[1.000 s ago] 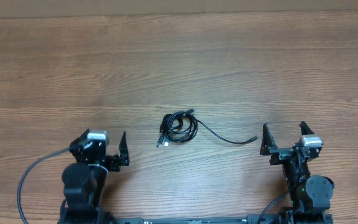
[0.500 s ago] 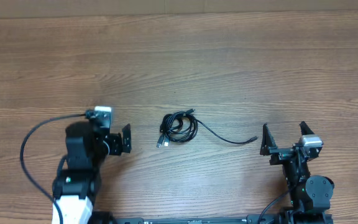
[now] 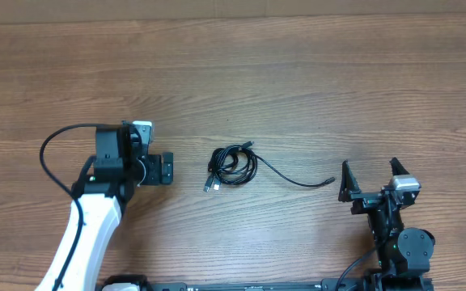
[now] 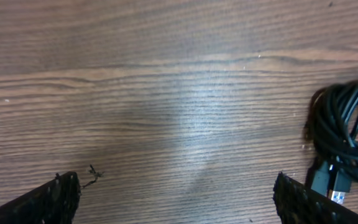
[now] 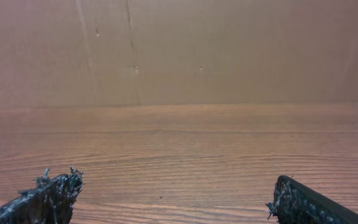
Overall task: Untangle cables
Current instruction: 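Move the left gripper forward and right toward the black cable coil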
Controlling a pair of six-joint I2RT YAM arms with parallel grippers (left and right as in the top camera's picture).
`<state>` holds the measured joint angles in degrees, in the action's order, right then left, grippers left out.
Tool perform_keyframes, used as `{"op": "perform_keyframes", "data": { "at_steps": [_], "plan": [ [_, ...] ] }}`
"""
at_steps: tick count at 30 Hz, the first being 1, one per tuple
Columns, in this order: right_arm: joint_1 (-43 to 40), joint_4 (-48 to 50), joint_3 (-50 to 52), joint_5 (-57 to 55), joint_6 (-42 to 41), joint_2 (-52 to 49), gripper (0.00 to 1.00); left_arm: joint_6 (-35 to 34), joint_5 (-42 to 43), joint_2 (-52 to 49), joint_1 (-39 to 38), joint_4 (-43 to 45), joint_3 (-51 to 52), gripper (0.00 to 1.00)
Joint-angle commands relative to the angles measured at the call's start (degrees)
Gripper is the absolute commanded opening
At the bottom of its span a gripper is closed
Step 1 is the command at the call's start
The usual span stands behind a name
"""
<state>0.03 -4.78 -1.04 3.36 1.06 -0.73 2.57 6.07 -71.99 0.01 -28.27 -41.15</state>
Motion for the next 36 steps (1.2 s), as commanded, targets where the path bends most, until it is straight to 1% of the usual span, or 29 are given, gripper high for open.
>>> {"op": "perform_keyframes", "data": {
  "at_steps": [1,4,11,17,31,36],
  "plan": [
    [-0.1,0.1,0.6,-0.8,-0.5,0.6,1.00,3.4,1.3,-3.2,-2.3,-0.7,-3.6,1.00],
    [-0.1,0.1,0.6,-0.8,-0.5,0.6,1.00,4.8,1.5,-5.1,-5.3,-0.9,-4.5,0.99],
    [-0.1,0.1,0.6,-0.8,-0.5,0.6,1.00,4.7,1.5,-8.0,-9.8,-0.9,-5.9,1.00],
    [-0.1,0.1,0.6,-0.8,-0.5,0.6,1.00,4.7,4.7,-10.1,-9.8,-0.4,-6.2,1.00],
    [-0.1,0.1,0.6,-0.8,-0.5,0.6,1.00,6.1,6.3,-20.8,-9.8,-7.4,-14.4,1.00],
    [-0.1,0.1,0.6,-0.8,-0.5,0.6,1.00,6.5,7.6,-22.5,-9.8,-7.8,-15.0,0.99]
  ]
}}
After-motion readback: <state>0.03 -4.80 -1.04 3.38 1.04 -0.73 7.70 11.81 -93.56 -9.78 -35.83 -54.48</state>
